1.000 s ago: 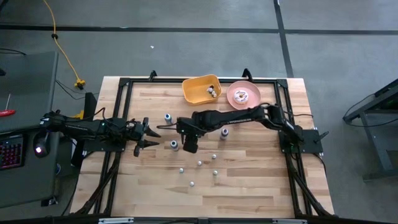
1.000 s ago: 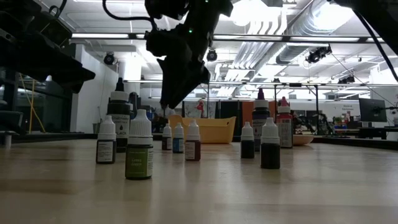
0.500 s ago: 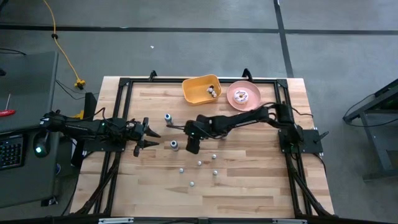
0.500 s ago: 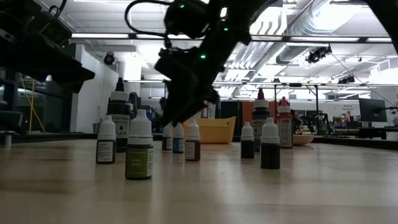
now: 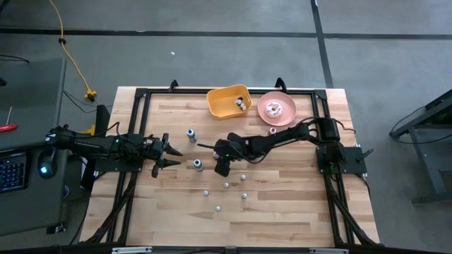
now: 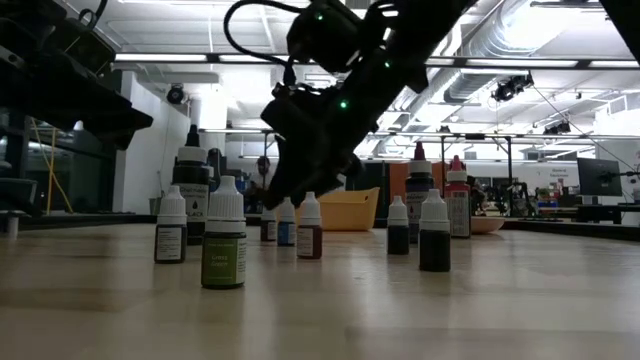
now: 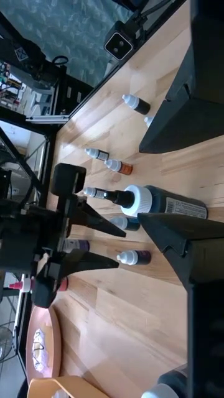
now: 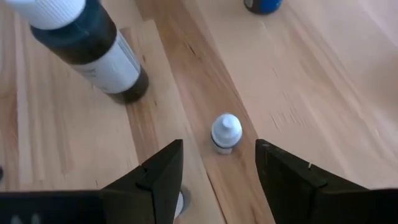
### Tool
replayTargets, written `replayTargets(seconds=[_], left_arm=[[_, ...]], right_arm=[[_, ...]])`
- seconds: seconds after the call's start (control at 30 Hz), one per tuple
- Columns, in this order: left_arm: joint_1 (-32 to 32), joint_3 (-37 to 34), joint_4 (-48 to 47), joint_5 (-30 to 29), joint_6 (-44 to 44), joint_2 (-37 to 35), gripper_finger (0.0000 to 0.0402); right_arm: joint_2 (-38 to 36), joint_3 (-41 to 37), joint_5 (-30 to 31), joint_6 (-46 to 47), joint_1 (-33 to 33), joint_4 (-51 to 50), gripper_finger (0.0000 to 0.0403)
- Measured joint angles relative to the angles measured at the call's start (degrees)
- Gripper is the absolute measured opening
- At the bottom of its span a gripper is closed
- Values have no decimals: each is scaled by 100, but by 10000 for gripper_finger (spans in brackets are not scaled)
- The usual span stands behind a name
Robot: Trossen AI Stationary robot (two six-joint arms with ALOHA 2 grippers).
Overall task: Pick & Place food coloring
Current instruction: Put the small violet food coloring bottle into the yellow bin
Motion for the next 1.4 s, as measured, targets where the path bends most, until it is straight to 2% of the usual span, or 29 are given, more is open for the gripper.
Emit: replayTargets(seconds=[0.2, 0.57, 1.03, 1.4], left_arm=[[-2, -2, 0, 0, 2, -2, 163], [-2, -1, 0, 0, 0, 0, 163], [0, 0, 2, -2, 2, 0, 163], [-2, 0, 2, -2, 0, 0, 163]], right_arm=[[2, -281, 91, -17, -9, 513, 191], [7, -290, 123, -166, -61, 743, 188], [7, -290, -111, -171, -79, 741, 141], [9, -290, -110, -171, -129, 741, 128]])
